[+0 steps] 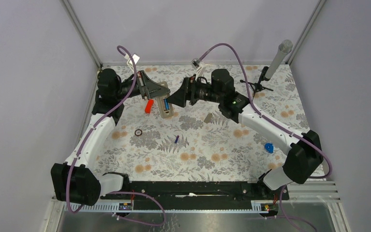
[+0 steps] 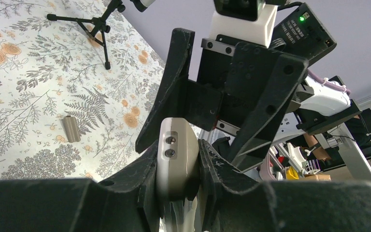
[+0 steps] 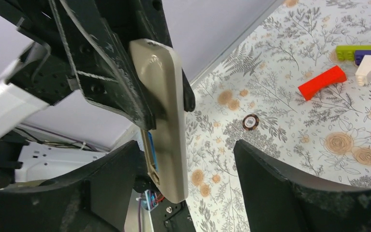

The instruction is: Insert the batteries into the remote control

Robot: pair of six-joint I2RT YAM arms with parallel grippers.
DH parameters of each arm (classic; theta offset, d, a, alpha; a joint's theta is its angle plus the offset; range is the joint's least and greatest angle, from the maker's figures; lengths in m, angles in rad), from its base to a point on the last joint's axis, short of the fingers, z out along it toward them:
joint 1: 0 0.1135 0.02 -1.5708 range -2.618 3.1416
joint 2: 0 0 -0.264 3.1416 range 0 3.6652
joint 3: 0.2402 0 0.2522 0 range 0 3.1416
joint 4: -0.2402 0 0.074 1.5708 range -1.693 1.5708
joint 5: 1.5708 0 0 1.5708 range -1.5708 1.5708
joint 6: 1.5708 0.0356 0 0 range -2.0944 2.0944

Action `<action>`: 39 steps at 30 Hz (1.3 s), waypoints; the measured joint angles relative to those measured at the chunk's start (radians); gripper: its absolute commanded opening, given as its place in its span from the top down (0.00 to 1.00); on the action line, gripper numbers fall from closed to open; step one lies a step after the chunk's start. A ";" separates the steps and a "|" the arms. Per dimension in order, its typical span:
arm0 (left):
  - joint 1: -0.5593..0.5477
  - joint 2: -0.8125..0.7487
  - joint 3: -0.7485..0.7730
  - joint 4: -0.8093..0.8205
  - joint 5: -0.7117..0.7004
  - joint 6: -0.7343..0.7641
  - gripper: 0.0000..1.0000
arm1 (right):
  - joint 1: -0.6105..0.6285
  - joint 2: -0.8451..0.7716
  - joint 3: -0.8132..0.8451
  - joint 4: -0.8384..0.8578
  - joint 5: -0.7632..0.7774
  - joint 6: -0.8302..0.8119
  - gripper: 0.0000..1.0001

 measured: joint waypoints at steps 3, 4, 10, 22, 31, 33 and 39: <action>0.000 0.000 0.000 -0.007 0.000 0.000 1.00 | 0.008 0.019 0.012 -0.021 0.000 -0.018 0.28; 0.000 0.000 0.000 -0.008 0.000 0.000 1.00 | 0.012 0.024 0.014 -0.022 0.000 -0.023 0.29; 0.000 0.000 0.001 -0.022 -0.001 0.000 1.00 | 0.028 0.048 0.045 -0.052 -0.002 -0.041 0.44; 0.004 0.010 0.048 -0.100 -0.028 0.032 1.00 | 0.038 0.083 0.122 -0.106 0.000 -0.045 0.70; 0.002 0.014 0.146 -0.311 -0.141 0.154 1.00 | 0.037 0.081 0.120 -0.133 0.041 -0.053 0.02; 0.007 0.022 0.179 -0.396 -0.217 0.193 1.00 | 0.037 0.070 0.111 -0.133 0.054 -0.056 0.03; 0.027 0.065 0.230 -0.584 -0.477 0.272 1.00 | 0.037 0.030 0.079 -0.173 0.134 -0.078 0.22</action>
